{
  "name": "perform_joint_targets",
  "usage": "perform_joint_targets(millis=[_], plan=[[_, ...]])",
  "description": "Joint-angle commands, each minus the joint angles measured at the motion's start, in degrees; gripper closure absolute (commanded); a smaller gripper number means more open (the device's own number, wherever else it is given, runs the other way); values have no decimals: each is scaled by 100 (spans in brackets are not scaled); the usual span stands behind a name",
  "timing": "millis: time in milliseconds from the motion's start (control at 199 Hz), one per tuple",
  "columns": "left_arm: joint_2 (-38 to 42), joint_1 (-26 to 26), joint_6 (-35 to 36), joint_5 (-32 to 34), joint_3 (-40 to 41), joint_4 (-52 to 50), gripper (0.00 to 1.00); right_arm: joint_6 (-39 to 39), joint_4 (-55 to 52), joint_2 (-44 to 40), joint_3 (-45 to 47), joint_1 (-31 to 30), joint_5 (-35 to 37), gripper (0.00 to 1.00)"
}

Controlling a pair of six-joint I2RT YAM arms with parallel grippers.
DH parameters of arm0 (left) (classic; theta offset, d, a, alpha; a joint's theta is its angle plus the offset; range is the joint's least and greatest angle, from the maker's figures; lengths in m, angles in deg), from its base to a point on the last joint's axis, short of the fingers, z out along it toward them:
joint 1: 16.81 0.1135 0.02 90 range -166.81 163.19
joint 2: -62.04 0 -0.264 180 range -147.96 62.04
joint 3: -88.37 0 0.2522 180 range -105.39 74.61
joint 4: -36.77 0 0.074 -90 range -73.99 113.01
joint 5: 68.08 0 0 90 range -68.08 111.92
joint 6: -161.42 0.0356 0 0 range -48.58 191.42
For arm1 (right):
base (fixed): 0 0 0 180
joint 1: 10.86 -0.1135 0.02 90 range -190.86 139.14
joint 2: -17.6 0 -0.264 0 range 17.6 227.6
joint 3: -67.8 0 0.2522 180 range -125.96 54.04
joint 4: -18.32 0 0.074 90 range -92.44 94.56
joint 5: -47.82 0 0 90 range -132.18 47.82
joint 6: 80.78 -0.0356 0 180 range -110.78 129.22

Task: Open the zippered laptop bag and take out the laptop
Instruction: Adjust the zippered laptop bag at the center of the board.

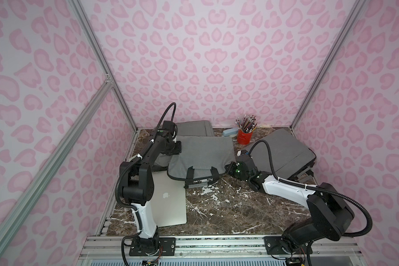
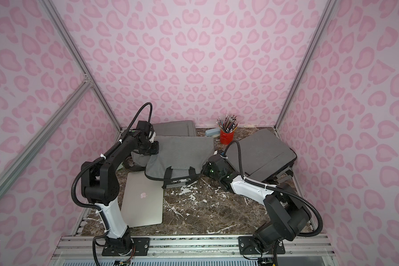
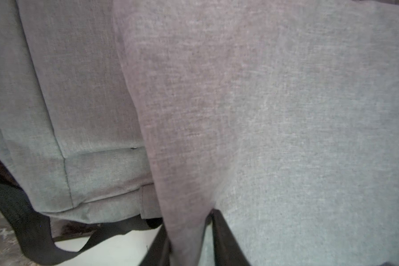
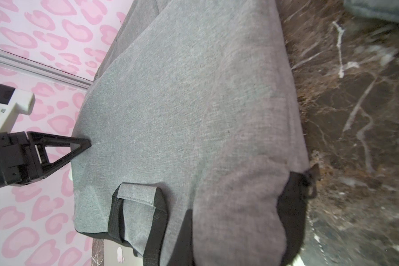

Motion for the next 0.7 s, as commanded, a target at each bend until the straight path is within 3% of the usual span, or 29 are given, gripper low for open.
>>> perform_joint_targets(millis=[0,70,191,271,477,698], plan=[[24,-35,163,-22,-132,131,51,19,658,56,26,-67,-522,100],[174,-32,256,159,-133,91,40,13,519,45,8,-74,-439,100],[577,-43,442,197,-104,79,30,-123,342,67,-6,-77,-345,100],[804,-120,598,314,-82,41,14,-250,318,111,5,-72,-338,100],[1503,-483,800,-297,394,129,9,-507,380,155,76,-56,-343,100],[2548,-1766,1669,-836,2186,1467,9,-539,442,117,20,-48,-499,100]])
